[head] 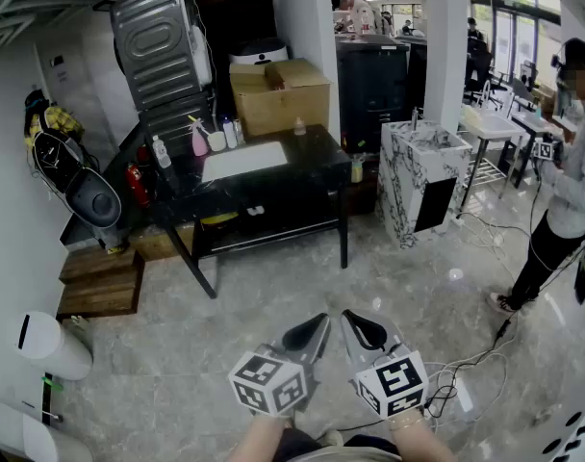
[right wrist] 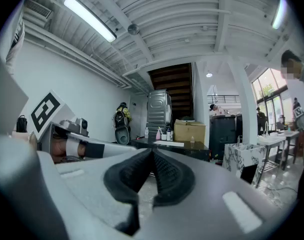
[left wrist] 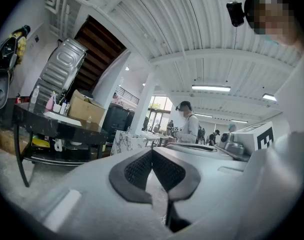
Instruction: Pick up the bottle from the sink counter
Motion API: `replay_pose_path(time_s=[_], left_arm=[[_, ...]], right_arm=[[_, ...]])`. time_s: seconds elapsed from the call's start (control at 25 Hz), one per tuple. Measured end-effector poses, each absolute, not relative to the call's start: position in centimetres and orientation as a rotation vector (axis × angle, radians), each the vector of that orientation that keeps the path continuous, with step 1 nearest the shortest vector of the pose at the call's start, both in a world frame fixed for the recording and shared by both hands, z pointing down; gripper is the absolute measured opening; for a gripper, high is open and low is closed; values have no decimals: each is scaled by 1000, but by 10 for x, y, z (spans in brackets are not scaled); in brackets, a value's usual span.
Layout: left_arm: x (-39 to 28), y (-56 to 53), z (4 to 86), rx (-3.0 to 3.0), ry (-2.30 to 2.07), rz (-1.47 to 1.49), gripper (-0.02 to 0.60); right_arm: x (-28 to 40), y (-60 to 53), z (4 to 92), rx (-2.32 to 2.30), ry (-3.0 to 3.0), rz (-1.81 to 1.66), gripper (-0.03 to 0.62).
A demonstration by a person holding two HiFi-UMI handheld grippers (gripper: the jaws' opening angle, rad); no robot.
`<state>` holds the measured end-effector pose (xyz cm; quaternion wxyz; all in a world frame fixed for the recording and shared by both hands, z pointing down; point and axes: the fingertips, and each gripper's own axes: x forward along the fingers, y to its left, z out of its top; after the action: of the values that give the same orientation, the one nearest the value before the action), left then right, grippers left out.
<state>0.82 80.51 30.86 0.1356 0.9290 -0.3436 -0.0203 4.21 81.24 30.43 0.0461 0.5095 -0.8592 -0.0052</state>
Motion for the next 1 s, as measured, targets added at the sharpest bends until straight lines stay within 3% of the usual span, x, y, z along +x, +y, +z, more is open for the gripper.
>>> replay_pose_path(time_s=[0.56,1.0], left_arm=[[18,801,323,2676,-989,-69,6],[24,725,327,2629,-928,-162,6]], right_arm=[[51,807,324,1538,-2630,68,2],[63,740,319,1586,-2728,97,2]])
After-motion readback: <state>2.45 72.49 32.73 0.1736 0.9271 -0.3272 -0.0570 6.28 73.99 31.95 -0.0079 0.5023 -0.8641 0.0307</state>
